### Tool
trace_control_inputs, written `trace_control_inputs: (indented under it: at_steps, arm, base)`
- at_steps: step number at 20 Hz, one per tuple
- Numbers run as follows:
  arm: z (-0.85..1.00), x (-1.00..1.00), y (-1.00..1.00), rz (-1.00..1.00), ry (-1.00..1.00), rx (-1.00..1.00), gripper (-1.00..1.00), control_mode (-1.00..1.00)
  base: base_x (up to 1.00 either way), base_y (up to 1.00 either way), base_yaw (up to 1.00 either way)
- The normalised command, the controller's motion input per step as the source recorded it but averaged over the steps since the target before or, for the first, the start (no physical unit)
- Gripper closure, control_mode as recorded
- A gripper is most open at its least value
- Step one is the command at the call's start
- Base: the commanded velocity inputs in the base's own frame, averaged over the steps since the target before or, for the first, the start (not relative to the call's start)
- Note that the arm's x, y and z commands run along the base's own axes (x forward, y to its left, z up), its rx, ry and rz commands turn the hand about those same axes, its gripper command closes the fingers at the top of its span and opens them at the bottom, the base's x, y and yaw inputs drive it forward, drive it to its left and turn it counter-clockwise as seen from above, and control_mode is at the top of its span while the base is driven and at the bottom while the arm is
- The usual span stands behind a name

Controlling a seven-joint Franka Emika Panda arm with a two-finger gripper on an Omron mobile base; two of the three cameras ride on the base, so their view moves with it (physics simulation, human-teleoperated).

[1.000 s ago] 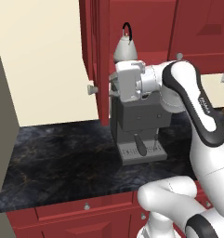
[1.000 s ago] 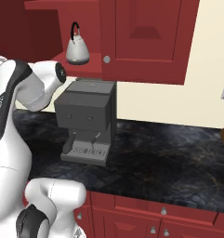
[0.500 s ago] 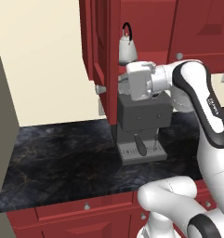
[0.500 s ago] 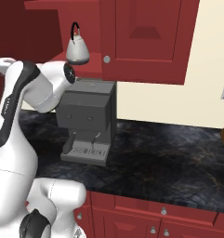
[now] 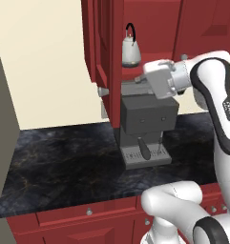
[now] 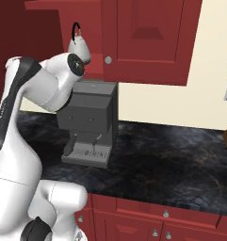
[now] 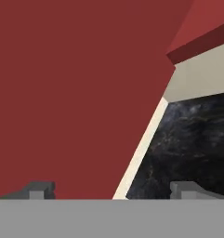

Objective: Open the cabinet, pick the kettle from the cabinet, and place it in the sink.

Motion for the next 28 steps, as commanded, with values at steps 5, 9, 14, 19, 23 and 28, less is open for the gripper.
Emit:
trace_control_inputs:
  at_steps: [5,9,14,19,23,28]
  arm:
    - [0.02,-0.01,-0.47,-0.28,-0.05,-0.19,-1.0,-1.0]
    - [0.01,0.0,-0.41,-0.34,-0.09,-0.22,-1.0,-1.0]
    - [0.08,0.02,-0.39,-0.35,0.0,-0.21,-1.0,-1.0]
    - [0.12,0.09,-0.41,-0.3,0.0,-0.23,-1.0,-1.0]
    - [0.07,0.11,-0.39,-0.27,0.0,-0.19,-1.0,-1.0]
    - [0.02,0.19,-0.39,-0.19,0.02,-0.11,-1.0,-1.0]
  base:
    - [0.0,0.0,0.0]
    - [0.0,0.0,0.0]
    - [0.0,0.0,0.0]
    - [0.0,0.0,0.0]
    - [0.0,0.0,0.0]
    - [0.0,0.0,0.0]
